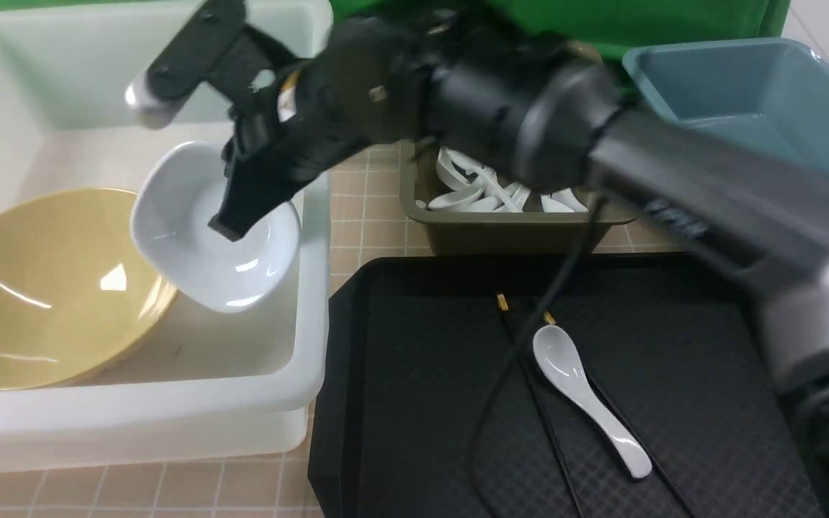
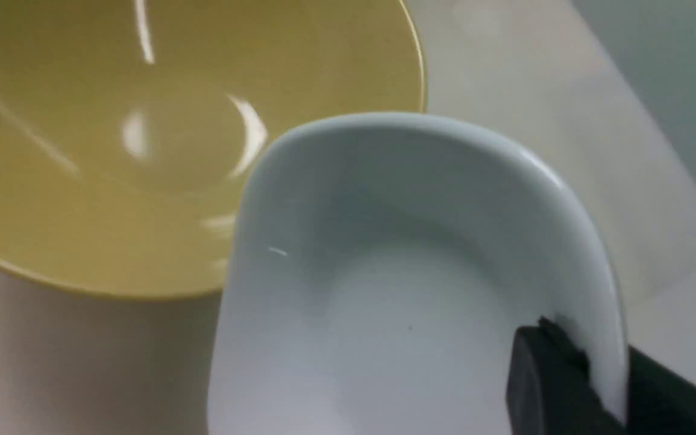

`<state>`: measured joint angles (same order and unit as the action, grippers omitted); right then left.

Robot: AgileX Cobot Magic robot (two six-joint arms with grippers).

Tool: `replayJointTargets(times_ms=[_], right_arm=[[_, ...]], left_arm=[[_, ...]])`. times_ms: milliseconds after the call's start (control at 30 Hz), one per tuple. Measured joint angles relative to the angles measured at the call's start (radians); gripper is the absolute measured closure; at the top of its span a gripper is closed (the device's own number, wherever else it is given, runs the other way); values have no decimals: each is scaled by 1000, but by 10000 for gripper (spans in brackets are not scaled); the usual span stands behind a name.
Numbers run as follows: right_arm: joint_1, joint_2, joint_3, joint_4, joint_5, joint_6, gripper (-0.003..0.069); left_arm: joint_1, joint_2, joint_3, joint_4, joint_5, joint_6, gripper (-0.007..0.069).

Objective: On brown table put chopsticks spoon bowls plates into blue grey white boxes.
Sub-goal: 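Place the white bowl into the white bin on top of the stacked bowls with the right gripper, then reach down and grasp the white spoon resting in the bowl with the right gripper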

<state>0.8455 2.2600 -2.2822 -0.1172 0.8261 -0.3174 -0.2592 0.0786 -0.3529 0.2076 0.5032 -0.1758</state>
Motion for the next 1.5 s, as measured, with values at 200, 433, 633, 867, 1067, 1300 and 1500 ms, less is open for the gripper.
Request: replayJointTargets(times_ms=[200,433,633,867,1067,1300,1500], right_arm=[[42,97,-169,-144,114,35,588],[80,125,-177,-120,162,44,588],[81,137,-177,-59,174,52,586],[85,147,-177,-25,136,64,432],[82,85,-175,-22,148,89,167],[-33,-266,-140,-59,215,111,167],[-304,-539,133,-168,269,120,352]], left_arm=[[0,0,0,0,0,0,623],[0,0,0,0,0,0,623],[0,0,0,0,0,0,623],[0,0,0,0,0,1,623],[0,0,0,-1,0,1,623],[0,55,0,-42,13,-50,623],[0,108,0,-56,19,-52,623]])
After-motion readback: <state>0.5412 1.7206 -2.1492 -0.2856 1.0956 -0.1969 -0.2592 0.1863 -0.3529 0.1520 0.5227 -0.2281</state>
